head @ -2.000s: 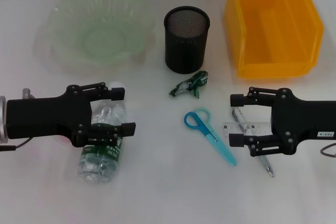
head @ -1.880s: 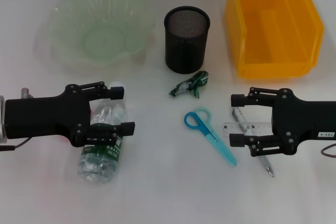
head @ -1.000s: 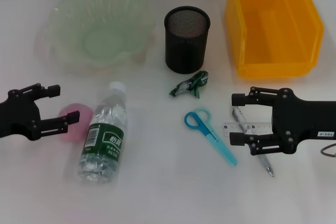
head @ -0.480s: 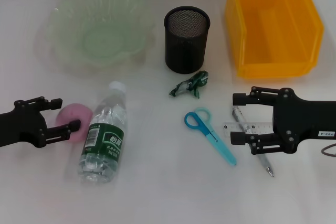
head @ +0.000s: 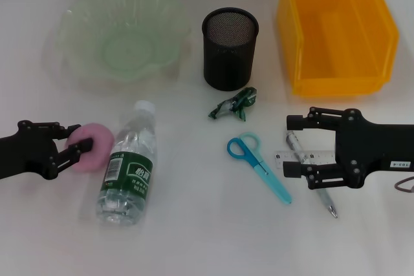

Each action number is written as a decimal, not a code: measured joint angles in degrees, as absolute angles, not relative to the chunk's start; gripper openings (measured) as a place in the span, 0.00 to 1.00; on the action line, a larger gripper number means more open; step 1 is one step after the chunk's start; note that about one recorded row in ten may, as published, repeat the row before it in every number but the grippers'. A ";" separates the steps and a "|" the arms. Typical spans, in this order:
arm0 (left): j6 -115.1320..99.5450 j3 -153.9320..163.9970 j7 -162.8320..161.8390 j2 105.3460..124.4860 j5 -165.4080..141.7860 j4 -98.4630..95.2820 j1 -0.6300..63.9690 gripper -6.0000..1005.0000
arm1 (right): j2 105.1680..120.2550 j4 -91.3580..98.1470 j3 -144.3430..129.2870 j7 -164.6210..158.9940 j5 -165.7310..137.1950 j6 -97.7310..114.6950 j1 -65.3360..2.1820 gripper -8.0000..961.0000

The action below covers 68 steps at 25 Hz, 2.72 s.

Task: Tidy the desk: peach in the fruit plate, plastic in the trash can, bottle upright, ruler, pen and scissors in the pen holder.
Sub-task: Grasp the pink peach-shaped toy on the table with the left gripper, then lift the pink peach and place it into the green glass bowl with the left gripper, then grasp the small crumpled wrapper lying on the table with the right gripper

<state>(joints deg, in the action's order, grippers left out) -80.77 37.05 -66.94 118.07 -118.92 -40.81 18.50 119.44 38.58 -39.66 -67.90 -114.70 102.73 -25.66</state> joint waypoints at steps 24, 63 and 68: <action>-61.68 41.89 -73.13 118.61 -94.07 -35.69 33.93 0.08 | 119.30 39.32 -38.97 -71.04 -114.69 102.90 -25.18 0.87; -86.13 56.69 -67.48 117.83 -95.98 -43.55 15.58 0.83 | 119.22 91.59 -76.87 -129.87 -146.96 103.88 -39.45 0.87; -86.17 56.65 -68.11 117.80 -95.98 -43.27 15.03 0.83 | 119.60 89.19 -91.21 -119.05 -155.19 97.64 -40.01 0.87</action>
<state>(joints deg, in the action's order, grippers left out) -86.17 56.65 -68.11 117.80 -95.98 -43.27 15.03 119.60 89.19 -91.21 -119.05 -155.19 97.64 -40.01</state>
